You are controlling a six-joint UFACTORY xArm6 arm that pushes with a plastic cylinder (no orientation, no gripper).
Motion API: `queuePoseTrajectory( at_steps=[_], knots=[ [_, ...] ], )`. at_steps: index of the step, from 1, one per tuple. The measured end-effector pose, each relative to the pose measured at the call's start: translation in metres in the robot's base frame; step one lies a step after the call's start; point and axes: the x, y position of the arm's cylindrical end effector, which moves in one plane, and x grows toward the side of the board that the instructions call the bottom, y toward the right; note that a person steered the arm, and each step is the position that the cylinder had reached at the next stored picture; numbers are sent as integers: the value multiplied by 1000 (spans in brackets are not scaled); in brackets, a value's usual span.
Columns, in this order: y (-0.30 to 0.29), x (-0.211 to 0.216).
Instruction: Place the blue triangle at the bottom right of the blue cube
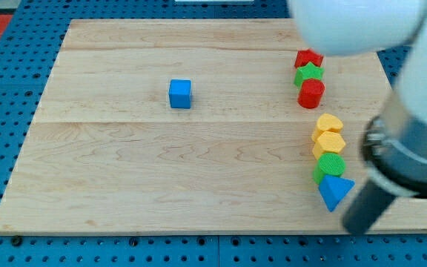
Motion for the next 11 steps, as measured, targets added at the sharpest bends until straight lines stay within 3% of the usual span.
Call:
queuePoseTrajectory(
  at_steps=[1,3,4,5,6,7,8,9,10,11],
  knots=[
    [24,-28],
    [-121,-56],
    [-123,-35],
    [-189,-52],
    [-236,-109],
    [-259,-137],
    [-246,-156],
    [-254,-116],
    [-225,-145],
    [-238,-169]
  ],
)
